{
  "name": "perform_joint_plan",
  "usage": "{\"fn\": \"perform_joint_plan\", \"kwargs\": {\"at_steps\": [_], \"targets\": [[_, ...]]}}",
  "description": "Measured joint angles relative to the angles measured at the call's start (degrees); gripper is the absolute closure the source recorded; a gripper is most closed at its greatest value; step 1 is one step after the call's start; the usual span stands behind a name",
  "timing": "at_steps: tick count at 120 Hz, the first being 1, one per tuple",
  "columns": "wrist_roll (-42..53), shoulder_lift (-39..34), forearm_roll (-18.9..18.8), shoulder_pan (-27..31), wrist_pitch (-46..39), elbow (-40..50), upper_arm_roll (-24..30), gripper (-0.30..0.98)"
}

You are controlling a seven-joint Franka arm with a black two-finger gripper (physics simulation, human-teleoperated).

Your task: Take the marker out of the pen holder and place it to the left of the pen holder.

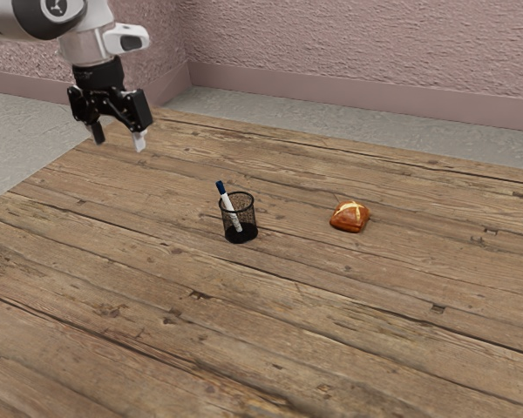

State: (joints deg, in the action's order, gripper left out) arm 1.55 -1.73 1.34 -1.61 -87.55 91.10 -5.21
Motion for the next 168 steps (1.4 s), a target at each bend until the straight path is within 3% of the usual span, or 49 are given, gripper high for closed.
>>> {"fn": "perform_joint_plan", "kwargs": {"at_steps": [13, 32, 46, 65, 80, 103, 128, 168], "targets": [[0.24, 0.63, -1.51, 4.03, -2.1, 0.6, 3.41, 0.0], [-0.34, 0.91, -1.53, 3.75, -6.38, 10.03, 4.02, 0.0], [-1.34, 4.42, -0.76, 2.75, -17.31, 19.34, 4.29, 0.0], [-3.08, 9.13, 3.99, -0.39, -31.02, 23.4, 5.15, 0.0], [-8.17, 9.57, 7.16, -0.49, -34.75, 23.22, 5.07, 0.0], [-14.84, 22.64, 6.61, -0.33, -37.13, 8.22, 4.83, 0.0], [-18.57, 30.49, 6.86, -0.1, -37.01, -2.73, 0.97, 0.0], [-18.07, 42.64, 12.14, 0.25, -33.45, -19.33, -2.89, 0.0]]}}
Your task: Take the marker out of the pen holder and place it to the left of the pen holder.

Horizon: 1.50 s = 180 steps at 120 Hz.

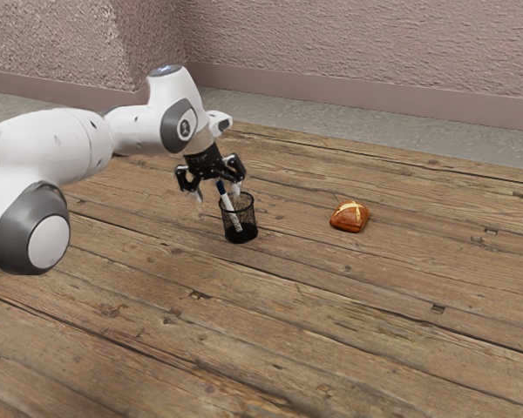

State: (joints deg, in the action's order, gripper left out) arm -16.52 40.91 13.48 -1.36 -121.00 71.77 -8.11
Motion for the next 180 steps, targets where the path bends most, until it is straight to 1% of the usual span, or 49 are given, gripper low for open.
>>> {"fn": "perform_joint_plan", "kwargs": {"at_steps": [9, 19, 32, 44, 62, 66, 73, 79, 90, 112, 130, 148, 154, 169, 180], "targets": [[0.6, 2.57, 0.5, 0.2, 1.17, -4.0, -0.18, 0.0], [1.3, 4.48, 1.14, 0.63, 2.23, -6.35, -0.23, 0.0], [2.47, 5.03, 1.87, 1.24, 3.56, -7.73, -0.24, 0.0], [4.93, 5.23, 4.59, 1.42, 4.59, -7.75, -0.31, 0.0], [9.45, 6.02, 6.45, 1.45, 5.38, -8.73, -1.03, 0.0], [10.39, 6.97, 7.25, 1.45, 5.66, -10.12, -1.14, 0.0], [11.91, 9.87, 8.34, 1.46, 6.81, -15.28, -1.42, 0.0], [13.1, 11.42, 8.95, 1.49, 7.68, -17.45, -1.65, 0.0], [15.05, 12.42, 9.58, 1.68, 8.87, -18.65, -2.54, 0.0], [18.29, 11.99, 10.55, 2.22, 11.1, -18.92, -2.85, 0.0], [20.44, 14.27, 11.12, 2.88, 12.06, -24.03, -2.7, 0.0], [22.11, 14.92, 11.87, 3.51, 12.8, -25.01, -2.7, 0.0], [22.57, 14.95, 12.27, 3.54, 13.02, -25.05, -2.72, 0.06], [23.45, 14.96, 13.27, 3.56, 13.86, -24.94, -2.78, 0.38], [23.96, 14.96, 13.8, 3.56, 14.41, -24.9, -2.86, 0.55]]}}
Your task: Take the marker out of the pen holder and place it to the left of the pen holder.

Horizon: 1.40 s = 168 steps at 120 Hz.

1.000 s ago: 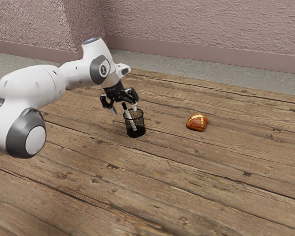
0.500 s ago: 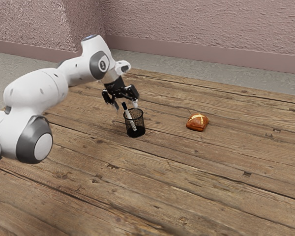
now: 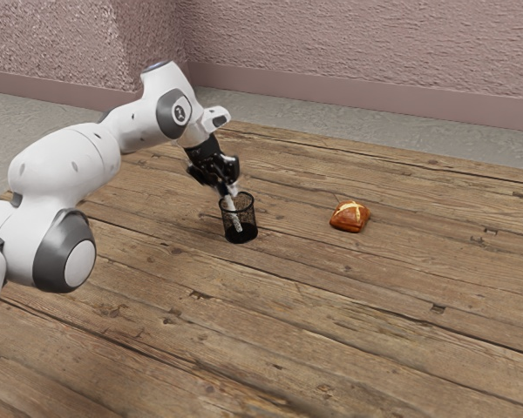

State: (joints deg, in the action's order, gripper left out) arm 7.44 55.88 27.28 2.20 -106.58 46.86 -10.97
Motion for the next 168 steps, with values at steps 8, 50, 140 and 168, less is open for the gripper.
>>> {"fn": "perform_joint_plan", "kwargs": {"at_steps": [8, 50, 140, 168], "targets": [[0.33, 0.0, 0.25, 0.0, 0.36, 0.01, -0.01, 0.63], [1.23, -8.79, -0.62, -0.2, 1.26, 6.07, -0.89, 0.75], [6.82, -29.89, 12.46, 2.34, -1.77, 45.65, -4.51, 0.64], [10.11, -30.14, 15.6, 2.75, -2.8, 46.19, -6.44, 0.23]]}}
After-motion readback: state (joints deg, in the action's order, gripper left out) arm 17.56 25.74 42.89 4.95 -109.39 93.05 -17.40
